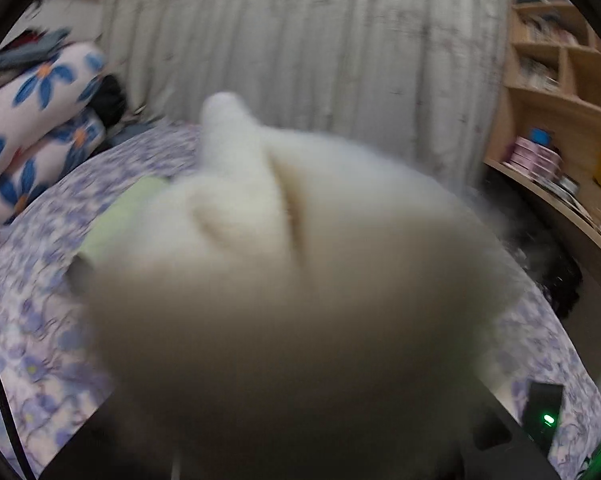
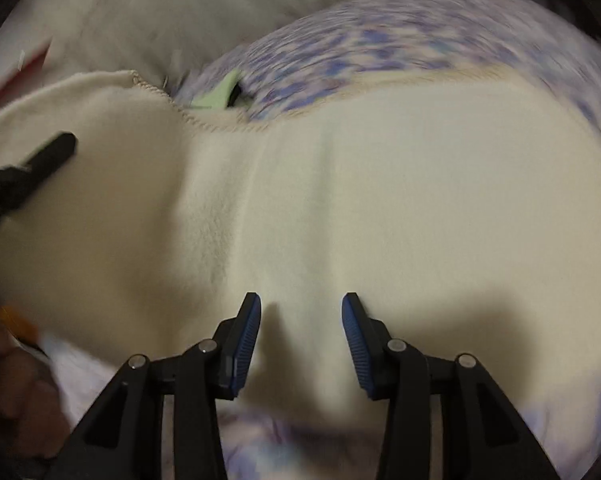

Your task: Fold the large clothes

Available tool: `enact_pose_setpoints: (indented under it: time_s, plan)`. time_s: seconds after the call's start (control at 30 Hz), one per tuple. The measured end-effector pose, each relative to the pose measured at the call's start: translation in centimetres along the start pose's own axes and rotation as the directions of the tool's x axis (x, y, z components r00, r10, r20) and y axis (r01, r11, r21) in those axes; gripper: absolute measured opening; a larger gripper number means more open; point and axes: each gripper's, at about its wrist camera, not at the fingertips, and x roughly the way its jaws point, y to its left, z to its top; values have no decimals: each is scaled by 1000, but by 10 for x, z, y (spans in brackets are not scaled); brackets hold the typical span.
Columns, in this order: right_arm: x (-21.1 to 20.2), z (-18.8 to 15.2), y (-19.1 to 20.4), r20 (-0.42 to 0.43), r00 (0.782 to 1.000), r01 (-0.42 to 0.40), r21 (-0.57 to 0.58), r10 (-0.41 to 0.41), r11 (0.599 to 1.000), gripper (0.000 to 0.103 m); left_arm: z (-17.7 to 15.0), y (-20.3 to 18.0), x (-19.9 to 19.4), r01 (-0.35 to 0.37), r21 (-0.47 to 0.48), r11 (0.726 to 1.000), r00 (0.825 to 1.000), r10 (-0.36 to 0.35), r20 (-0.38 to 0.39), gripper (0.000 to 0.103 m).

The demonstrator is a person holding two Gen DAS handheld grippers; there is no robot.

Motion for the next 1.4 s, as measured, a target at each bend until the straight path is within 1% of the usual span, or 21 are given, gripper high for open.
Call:
enact_pose_setpoints:
  time_s: [0.07,0.17,0.23,0.33,0.37,0.43,0.47,0.53,0.63,0.7,0.83,0.93,1.03,1.1,1.13,1.17,1.2,1.23,1.3,1.33,1.4]
  plan:
    - [-35,-5,-25,78,992,97,44,-101,994,42,0,-32,3,54,22,998,999,-54,-2,22]
    - [-78,-8,-60,163,957,223,113,-240,968,42,-13,-81,18,125,63,990,992,-122,-43,22]
    - [-106,-11,-87,202,920,305,172,-336,937,42,-35,-115,39,165,97,982,982,-153,-114,22]
    - [-126,-17,-119,208,893,349,240,-400,906,42,-75,-149,71,183,147,972,961,-145,-235,21]
    - [-128,-19,-126,201,890,357,252,-410,899,42,-93,-158,81,168,177,970,957,-117,-266,21]
    - [-127,-23,-142,172,887,371,285,-428,884,42,-118,-175,84,132,272,953,971,-69,-231,21]
    - [-129,-25,-148,164,889,369,297,-428,881,42,-121,-179,81,122,295,948,974,-58,-219,21]
    - [-127,-26,-156,156,891,365,308,-425,879,42,-118,-179,79,136,285,949,972,-72,-224,21]
    - [-125,-28,-156,160,889,369,304,-429,878,42,-104,-174,80,164,222,961,964,-108,-242,21]
    - [-127,-29,-157,166,888,365,312,-429,877,42,-105,-182,76,167,209,964,962,-113,-247,21]
    - [-125,-30,-161,154,891,366,313,-427,876,42,-111,-190,72,175,218,960,962,-120,-247,21]
    - [-121,-31,-162,137,895,369,311,-425,876,42,-120,-194,76,167,265,950,963,-99,-250,22]
    - [-120,-30,-164,125,899,366,313,-420,876,42,-121,-194,76,186,285,940,958,-108,-267,23]
    - [-120,-29,-161,123,903,361,307,-413,881,42,-116,-191,75,226,289,930,946,-139,-293,38]
    - [-121,-28,-159,119,905,359,301,-408,883,43,-112,-188,74,272,268,924,927,-176,-331,63]
    - [-122,-27,-157,118,908,353,296,-401,887,43,-109,-187,72,302,247,921,910,-201,-363,84]
    - [-124,-26,-154,118,911,349,293,-396,890,43,-107,-185,69,331,224,917,894,-227,-387,88]
    - [-126,-24,-152,119,912,347,291,-394,892,43,-104,-182,63,359,206,910,879,-256,-403,89]
    - [-130,-22,-148,126,914,338,287,-385,896,43,-102,-178,52,389,209,897,862,-275,-425,89]
    - [-134,-21,-145,135,916,330,285,-379,900,43,-100,-174,44,394,214,894,859,-275,-431,89]
    - [-140,-17,-140,148,919,317,278,-367,907,43,-98,-164,32,389,209,897,861,-274,-428,89]
